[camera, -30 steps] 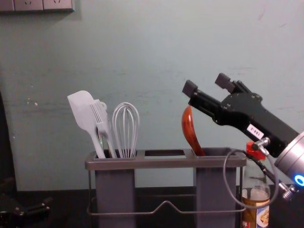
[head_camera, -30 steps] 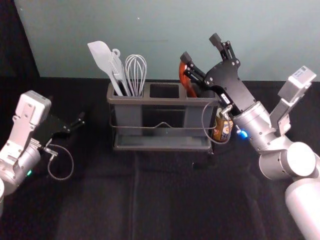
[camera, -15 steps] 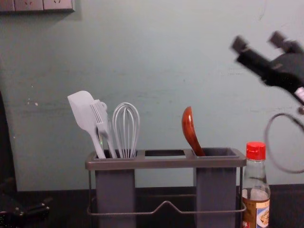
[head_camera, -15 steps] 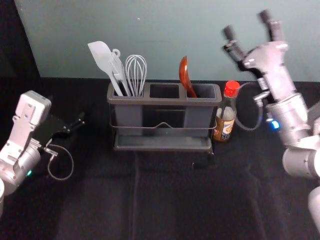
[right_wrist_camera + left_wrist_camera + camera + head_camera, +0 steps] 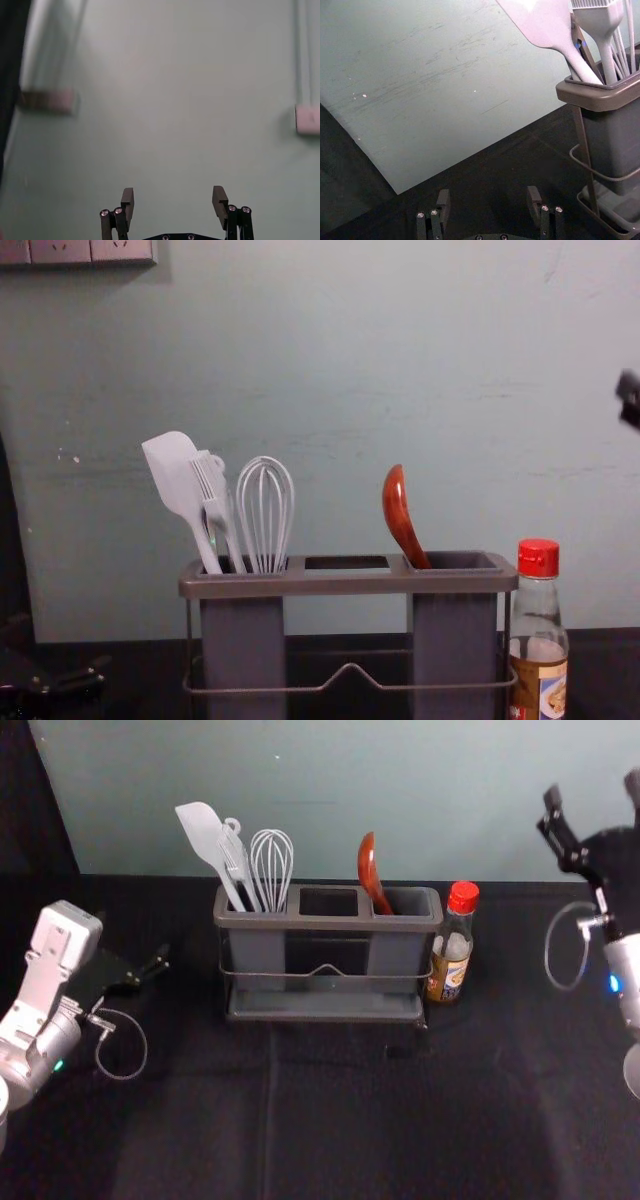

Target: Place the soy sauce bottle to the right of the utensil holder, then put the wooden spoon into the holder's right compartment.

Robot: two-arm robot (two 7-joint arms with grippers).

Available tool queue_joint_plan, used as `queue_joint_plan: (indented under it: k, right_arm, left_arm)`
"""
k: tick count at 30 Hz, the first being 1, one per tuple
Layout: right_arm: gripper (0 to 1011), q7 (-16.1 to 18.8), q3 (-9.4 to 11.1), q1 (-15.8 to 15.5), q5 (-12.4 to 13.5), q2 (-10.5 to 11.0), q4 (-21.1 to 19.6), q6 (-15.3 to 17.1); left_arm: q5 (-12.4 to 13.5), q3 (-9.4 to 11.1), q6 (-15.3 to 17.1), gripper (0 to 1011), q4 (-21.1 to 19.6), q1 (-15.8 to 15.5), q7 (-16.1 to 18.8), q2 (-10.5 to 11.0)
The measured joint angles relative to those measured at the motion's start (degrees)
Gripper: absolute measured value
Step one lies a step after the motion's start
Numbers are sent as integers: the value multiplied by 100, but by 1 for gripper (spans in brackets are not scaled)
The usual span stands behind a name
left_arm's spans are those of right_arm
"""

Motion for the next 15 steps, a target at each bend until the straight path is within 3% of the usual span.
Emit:
queue_joint_plan:
  k: [1,5,9,12,15]
  right_arm:
    - [1002,-76,22,-71,-105,21,-79,342]
    - [1002,-232,29,-221,-323,112,-237,1087]
    - [1003,-322,-23,-301,-505,223,-293,1551]
    - [1002,-381,-82,-330,-666,312,-292,1715]
    - [1002,-445,-215,-355,-970,487,-234,1929]
  left_arm:
    - [0,0,0,1005,0,0,0,0]
    - [0,0,0,1005,0,0,0,0]
    - [0,0,0,1005,0,0,0,0]
    - [0,0,0,1005,0,0,0,0]
    - [0,0,0,1005,0,0,0,0]
